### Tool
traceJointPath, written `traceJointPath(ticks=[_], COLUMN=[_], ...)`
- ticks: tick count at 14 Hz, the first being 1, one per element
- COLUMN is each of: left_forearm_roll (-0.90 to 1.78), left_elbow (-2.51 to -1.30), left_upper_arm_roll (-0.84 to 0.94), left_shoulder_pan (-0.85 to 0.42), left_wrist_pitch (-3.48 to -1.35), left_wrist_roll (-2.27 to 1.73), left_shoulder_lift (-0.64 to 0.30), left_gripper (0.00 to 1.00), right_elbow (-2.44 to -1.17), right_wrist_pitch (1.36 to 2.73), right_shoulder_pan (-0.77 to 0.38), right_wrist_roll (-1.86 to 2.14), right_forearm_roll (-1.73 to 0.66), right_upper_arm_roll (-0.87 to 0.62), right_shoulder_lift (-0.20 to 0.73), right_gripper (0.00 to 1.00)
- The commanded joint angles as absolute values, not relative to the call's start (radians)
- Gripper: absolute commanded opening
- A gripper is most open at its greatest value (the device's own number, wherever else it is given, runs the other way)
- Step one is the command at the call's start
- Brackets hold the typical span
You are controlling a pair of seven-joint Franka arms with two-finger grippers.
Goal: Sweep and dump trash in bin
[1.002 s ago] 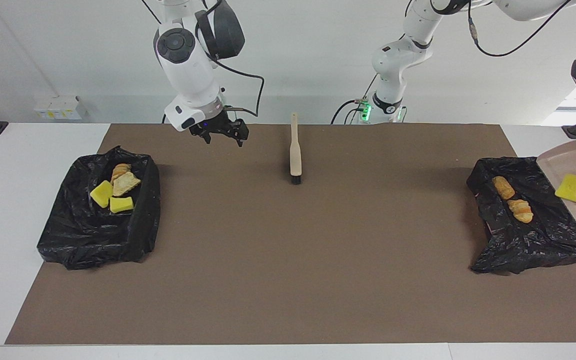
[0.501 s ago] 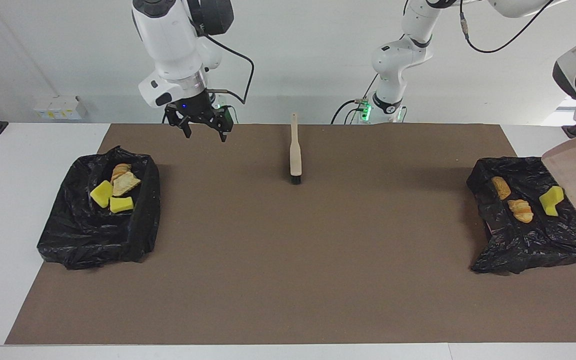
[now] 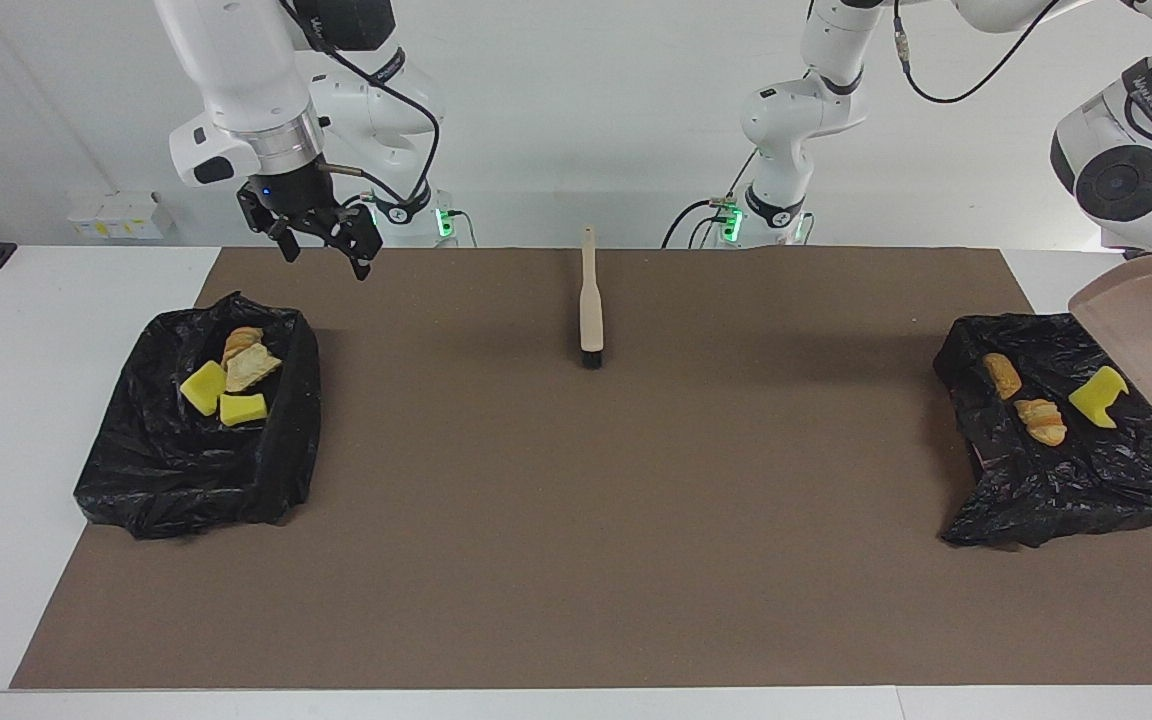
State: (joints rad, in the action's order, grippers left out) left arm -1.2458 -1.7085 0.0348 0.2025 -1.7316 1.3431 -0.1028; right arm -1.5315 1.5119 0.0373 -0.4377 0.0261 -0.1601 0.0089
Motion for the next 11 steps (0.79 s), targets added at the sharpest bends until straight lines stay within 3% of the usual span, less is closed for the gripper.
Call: traceJointPath(ticks=[1, 3, 11], left_forearm_roll=[-1.313, -1.307, -1.048], left_elbow=[-1.743, -1.743, -1.729], left_upper_arm_roll=[0.021, 0.031, 0.032], left_shoulder_pan=[0.169, 0.161, 0.091], left_wrist_pitch=[-1.681, -1.654, -1.571], left_wrist_roll=[1.295, 1.257, 1.049], left_shoulder_lift=[-0.071, -0.069, -0.071], left_gripper=[0.00, 0.00, 0.00], right_elbow=[-1.506, -1.520, -1.520], right_wrist_pitch=[1.479, 1.477, 1.382], right_shoulder_pan=[0.026, 0.026, 0.023], right_wrist_roll=[-0.400, -0.390, -0.293], right_forearm_roll=[0.048, 0.045, 0.012], right_upper_arm_roll=[-0.143, -0.130, -0.055], right_shoulder_lift=[0.005, -0.035, -0.038], right_gripper=[1.00, 1.00, 1.00])
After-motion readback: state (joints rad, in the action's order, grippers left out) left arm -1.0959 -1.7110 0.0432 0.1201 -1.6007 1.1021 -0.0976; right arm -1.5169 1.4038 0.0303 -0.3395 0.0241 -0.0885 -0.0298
